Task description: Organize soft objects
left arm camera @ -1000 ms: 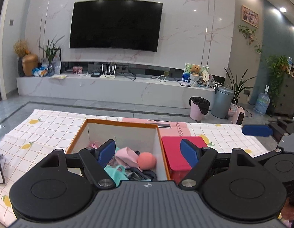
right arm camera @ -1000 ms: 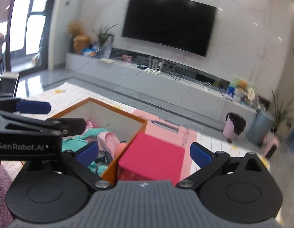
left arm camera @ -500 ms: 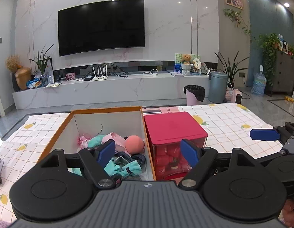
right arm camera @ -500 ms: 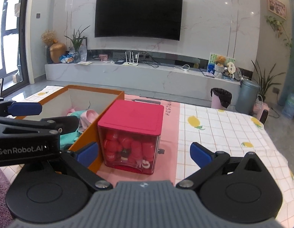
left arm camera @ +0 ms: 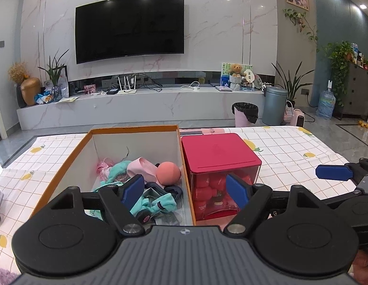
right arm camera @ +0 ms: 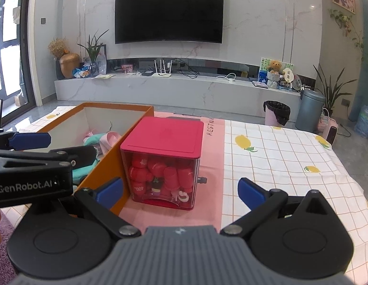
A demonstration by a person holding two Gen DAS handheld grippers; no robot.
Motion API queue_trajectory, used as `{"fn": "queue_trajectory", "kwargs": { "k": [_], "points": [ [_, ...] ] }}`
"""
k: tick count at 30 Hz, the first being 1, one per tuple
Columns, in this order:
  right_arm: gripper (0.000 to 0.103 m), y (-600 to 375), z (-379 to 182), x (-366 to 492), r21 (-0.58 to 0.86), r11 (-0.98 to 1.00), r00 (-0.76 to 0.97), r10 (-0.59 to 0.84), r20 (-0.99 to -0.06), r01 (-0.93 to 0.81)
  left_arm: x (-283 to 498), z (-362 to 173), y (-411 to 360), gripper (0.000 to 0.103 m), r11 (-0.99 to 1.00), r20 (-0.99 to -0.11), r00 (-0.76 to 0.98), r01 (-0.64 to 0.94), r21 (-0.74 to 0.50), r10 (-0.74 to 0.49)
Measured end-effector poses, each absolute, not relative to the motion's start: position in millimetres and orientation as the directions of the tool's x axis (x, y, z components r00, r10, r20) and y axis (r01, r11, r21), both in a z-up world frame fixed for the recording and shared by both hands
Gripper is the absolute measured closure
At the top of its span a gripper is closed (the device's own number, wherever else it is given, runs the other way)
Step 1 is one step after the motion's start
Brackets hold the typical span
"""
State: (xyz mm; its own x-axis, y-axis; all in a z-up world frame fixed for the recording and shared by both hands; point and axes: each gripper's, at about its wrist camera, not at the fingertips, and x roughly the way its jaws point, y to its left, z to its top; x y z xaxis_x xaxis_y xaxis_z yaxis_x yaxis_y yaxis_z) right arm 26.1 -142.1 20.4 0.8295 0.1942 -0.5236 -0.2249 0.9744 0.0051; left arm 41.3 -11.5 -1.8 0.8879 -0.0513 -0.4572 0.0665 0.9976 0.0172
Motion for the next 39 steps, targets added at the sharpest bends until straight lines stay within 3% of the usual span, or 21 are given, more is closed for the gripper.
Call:
{"fn": "queue_trajectory", "kwargs": {
  "k": [39],
  "points": [
    [0.003,-142.5,16.4,30.6,-0.002,0.971,0.807,0.196,-0.556,-0.238,43.4,-1.7,-10.0,0.011,0.998,-0.491,0.869,0.062,-0.005,-0.056]
  ]
}}
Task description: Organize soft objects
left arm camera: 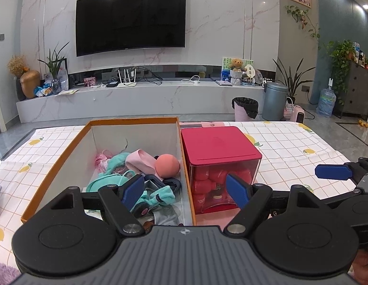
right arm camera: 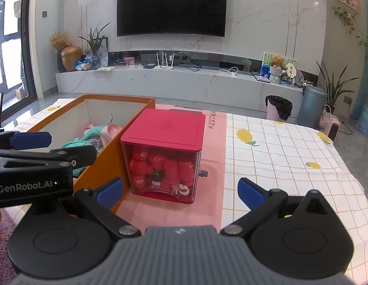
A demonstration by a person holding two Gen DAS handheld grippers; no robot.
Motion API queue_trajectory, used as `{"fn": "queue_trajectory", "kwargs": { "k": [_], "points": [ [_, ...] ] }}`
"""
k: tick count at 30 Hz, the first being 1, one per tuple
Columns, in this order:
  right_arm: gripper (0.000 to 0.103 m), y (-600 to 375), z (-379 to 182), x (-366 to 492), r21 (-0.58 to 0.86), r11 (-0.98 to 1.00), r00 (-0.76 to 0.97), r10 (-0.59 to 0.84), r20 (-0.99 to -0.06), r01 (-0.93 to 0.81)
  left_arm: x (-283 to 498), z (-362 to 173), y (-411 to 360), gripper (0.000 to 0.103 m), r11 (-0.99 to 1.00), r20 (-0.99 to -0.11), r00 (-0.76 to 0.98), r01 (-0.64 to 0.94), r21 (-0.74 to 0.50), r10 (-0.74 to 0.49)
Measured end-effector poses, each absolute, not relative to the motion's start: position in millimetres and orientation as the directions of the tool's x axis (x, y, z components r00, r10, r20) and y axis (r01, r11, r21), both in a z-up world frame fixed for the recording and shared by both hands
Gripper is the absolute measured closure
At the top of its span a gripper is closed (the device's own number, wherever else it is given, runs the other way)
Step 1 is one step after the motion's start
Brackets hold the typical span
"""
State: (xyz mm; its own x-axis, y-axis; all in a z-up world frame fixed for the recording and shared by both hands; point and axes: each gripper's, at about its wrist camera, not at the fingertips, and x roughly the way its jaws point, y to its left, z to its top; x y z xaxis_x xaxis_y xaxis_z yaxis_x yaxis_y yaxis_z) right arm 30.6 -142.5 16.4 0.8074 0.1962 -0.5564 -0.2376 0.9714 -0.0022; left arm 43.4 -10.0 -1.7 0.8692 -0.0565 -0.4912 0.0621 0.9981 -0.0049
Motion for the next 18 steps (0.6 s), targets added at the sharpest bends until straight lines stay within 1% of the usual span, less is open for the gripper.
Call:
{"fn": "queue_trajectory", "kwargs": {
  "k": [18],
  "points": [
    [0.004,-142.5,14.9,31.7,-0.005,0.97,0.8,0.198,-0.566,-0.244,41.4,-3.1,-12.9,0.011,0.998,-0.479,0.877,0.063,0.019,-0.046]
  ]
}}
